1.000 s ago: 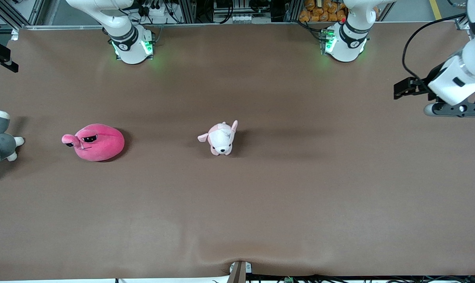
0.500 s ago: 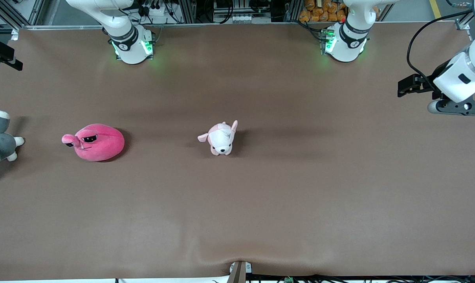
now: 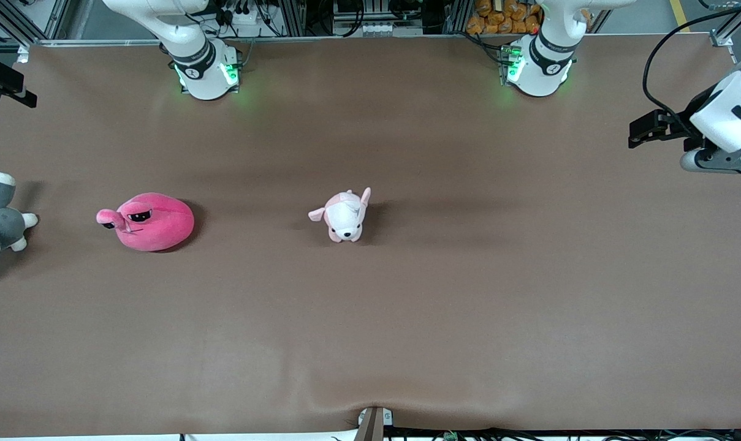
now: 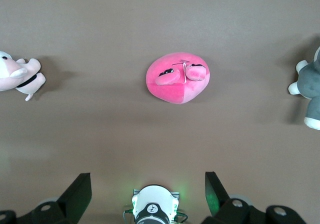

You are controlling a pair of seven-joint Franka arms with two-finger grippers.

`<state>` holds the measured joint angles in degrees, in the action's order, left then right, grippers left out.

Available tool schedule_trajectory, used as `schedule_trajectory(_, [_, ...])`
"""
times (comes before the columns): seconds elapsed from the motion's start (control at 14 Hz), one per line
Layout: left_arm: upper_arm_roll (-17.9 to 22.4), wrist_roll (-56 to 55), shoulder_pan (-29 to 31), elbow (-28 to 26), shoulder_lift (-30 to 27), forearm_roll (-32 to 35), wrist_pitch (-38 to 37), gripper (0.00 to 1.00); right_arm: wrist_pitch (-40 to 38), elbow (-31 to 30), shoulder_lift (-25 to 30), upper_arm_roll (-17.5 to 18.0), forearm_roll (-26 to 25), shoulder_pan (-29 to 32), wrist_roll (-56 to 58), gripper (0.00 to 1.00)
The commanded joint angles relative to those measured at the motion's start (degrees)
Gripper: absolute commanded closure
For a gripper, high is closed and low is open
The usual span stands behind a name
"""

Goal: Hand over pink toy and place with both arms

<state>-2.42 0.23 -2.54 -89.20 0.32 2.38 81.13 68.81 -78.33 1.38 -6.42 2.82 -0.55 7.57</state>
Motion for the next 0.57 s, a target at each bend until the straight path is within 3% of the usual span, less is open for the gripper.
schedule_trajectory(0.0, [0.5,1.3,0.1,0.9,-0.2,-0.4,-1.2,0.0,-0.7,0.7,-0.1,0.4,-0.2,0.5,-0.4,0.0])
schedule_trajectory(0.5, [0.7,1.5,0.0,1.3,-0.3,-0.3,-1.2,0.0,-0.9,0.7,-0.1,0.4,-0.2,0.4,-0.3,0.0])
